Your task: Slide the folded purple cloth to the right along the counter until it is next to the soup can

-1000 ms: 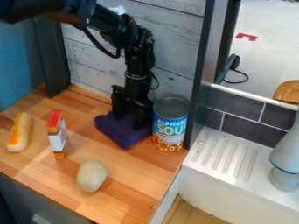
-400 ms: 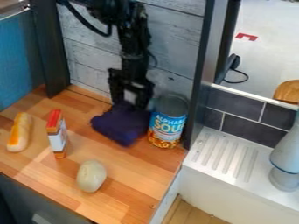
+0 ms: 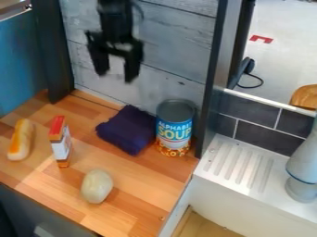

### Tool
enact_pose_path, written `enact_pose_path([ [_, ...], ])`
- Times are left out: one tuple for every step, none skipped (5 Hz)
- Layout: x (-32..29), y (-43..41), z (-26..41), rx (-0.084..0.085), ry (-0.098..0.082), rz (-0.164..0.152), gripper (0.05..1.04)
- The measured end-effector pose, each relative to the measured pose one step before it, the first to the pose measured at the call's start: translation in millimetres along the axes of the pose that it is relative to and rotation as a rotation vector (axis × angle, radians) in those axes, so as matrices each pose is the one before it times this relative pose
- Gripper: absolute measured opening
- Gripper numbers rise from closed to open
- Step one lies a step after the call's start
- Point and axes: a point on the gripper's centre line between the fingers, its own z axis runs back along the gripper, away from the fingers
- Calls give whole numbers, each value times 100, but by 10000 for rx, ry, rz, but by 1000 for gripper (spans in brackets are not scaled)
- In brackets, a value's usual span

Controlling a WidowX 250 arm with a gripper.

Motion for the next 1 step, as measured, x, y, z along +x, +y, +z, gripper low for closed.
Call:
enact_pose_path([
  [-2429,1360,5501,-215,-608,762,1000],
])
